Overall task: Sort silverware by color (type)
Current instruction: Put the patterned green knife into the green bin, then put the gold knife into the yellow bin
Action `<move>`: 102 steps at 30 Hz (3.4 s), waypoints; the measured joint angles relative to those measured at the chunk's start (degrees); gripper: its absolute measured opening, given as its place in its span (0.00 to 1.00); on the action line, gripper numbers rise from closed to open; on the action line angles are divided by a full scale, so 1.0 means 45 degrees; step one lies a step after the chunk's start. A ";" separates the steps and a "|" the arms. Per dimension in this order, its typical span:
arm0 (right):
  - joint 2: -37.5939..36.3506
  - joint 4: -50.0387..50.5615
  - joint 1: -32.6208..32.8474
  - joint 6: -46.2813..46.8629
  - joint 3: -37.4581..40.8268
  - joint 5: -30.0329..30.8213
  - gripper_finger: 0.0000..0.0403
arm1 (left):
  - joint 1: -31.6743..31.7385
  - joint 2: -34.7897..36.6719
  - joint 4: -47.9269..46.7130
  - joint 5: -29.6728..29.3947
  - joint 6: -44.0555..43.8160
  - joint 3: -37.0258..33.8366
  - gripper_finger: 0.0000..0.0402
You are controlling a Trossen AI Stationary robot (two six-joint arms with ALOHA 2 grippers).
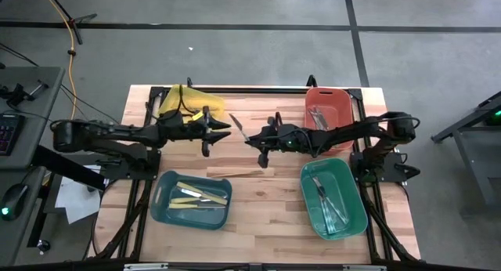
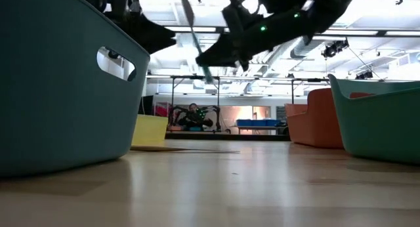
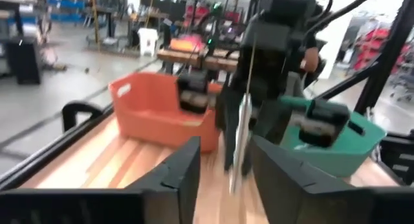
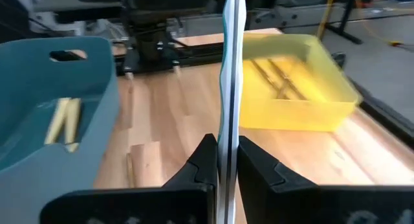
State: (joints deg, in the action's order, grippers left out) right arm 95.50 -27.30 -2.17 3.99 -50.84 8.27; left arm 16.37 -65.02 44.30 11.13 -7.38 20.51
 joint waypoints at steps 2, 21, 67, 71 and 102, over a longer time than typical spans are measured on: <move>-0.0386 0.0119 0.0081 -0.0097 0.0316 0.0513 0.05 | 0.0235 0.0799 -0.1311 0.0037 0.0005 0.0000 0.34; -0.4779 -0.0108 0.0435 0.1025 0.4088 0.3319 0.05 | 0.1042 0.3971 -0.4626 0.0040 0.0133 0.0000 0.37; -0.4541 1.8469 1.1762 2.2343 -0.0813 -0.2665 0.05 | 0.1022 0.3950 -0.4743 0.0069 0.0442 0.0005 0.37; -0.4541 1.7593 1.1347 2.1922 0.0013 -0.2891 0.05 | 0.1018 0.3950 -0.4743 0.0064 0.0447 0.0005 0.37; -0.4794 1.5473 1.0673 2.1437 0.1922 -0.3525 0.18 | 0.1018 0.3950 -0.4927 0.0058 0.0452 0.0005 0.37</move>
State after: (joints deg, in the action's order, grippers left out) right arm 73.93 42.33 45.86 100.46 -42.19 -7.60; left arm 20.95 -47.24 22.13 11.39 -5.34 20.53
